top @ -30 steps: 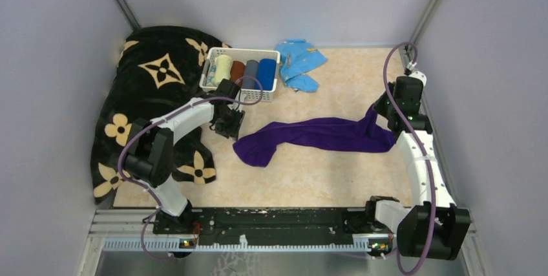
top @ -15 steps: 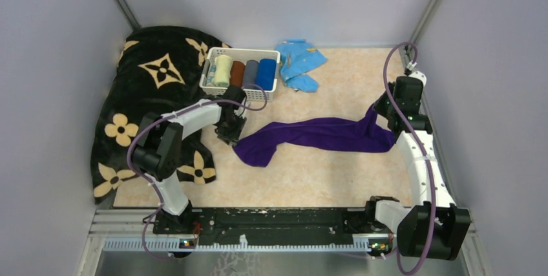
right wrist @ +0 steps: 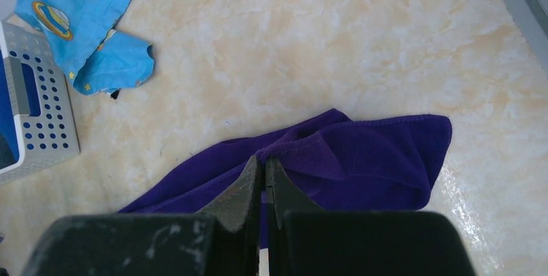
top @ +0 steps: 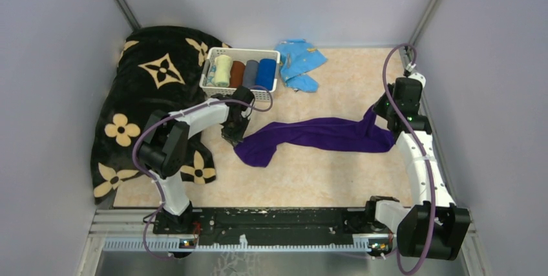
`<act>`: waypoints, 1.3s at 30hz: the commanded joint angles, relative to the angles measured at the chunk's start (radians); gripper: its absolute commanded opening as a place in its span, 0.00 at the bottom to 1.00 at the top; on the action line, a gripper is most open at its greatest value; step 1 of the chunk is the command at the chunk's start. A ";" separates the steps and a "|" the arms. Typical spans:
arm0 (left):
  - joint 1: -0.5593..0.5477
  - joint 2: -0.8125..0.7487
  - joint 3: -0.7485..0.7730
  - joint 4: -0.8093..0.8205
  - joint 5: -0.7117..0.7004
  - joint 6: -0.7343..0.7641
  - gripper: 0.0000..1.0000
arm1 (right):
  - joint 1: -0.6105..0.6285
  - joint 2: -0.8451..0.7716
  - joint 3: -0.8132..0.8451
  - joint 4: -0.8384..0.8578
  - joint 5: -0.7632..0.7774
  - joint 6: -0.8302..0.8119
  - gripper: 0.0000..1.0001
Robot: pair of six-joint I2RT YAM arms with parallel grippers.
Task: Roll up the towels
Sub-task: Flatten out the towel at the center of the board.
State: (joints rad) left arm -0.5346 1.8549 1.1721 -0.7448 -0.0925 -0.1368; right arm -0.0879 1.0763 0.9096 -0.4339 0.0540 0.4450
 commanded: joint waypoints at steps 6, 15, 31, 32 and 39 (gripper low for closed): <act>0.034 -0.125 0.024 -0.059 -0.213 -0.078 0.00 | -0.008 -0.001 0.109 -0.005 0.041 -0.006 0.00; 0.065 -0.534 0.156 0.037 -0.476 0.062 0.00 | -0.022 -0.012 0.294 -0.136 0.156 -0.021 0.00; 0.067 -1.092 0.211 -0.104 -0.414 0.096 0.00 | -0.023 -0.370 0.460 -0.379 0.201 -0.099 0.00; 0.066 -1.104 0.212 -0.125 -0.412 0.091 0.00 | -0.022 -0.393 0.464 -0.389 0.212 -0.102 0.00; 0.067 -1.066 0.105 -0.152 -0.323 0.041 0.00 | -0.023 -0.387 0.392 -0.388 0.209 -0.075 0.00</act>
State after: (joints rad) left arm -0.4706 0.7273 1.3571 -0.8528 -0.4824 -0.0708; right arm -0.1013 0.6373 1.3544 -0.8238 0.2489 0.3668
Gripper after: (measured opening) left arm 0.005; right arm 0.011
